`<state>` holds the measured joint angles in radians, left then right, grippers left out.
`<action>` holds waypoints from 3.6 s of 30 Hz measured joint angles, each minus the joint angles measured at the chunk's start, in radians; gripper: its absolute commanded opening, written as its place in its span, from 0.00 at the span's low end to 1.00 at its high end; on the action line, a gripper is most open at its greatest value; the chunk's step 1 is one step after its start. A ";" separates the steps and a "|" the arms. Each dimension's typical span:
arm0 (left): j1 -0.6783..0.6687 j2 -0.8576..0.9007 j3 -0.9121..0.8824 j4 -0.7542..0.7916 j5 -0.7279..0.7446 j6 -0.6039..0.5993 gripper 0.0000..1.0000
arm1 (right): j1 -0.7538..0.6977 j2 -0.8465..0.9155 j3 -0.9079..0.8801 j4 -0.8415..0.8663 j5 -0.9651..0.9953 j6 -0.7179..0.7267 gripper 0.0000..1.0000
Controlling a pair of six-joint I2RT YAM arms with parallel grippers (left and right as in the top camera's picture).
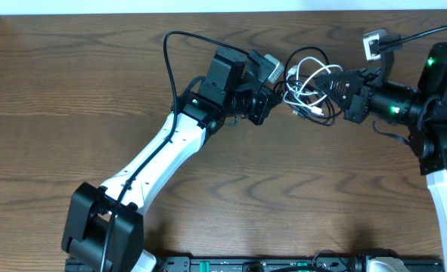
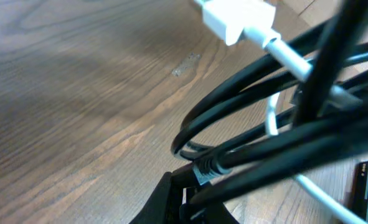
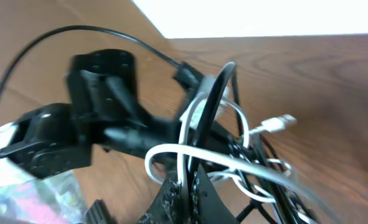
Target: Untangle cables
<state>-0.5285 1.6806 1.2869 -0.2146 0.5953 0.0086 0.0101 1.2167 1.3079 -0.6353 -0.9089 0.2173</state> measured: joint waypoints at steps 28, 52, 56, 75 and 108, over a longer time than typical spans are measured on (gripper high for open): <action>0.262 0.001 -0.004 0.174 0.277 -0.238 0.07 | 0.003 0.193 0.000 -0.230 0.567 -0.014 0.01; 0.492 -0.151 -0.006 0.487 0.454 -0.623 0.08 | 0.022 0.573 0.002 -0.035 0.516 -0.036 0.94; 0.487 -0.175 -0.006 0.491 0.464 -0.648 0.08 | 0.060 0.573 0.002 0.018 0.453 -0.037 0.97; 0.466 -0.324 -0.008 0.591 0.507 -0.827 0.08 | 0.380 0.602 0.004 0.168 0.589 0.130 0.56; 0.463 -0.325 -0.009 -0.118 0.331 -0.483 0.07 | 0.463 0.733 0.005 0.293 0.662 0.299 0.62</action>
<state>-0.0650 1.3560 1.2781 -0.3328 0.9260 -0.4744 0.4732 1.9499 1.3128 -0.3420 -0.2470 0.5159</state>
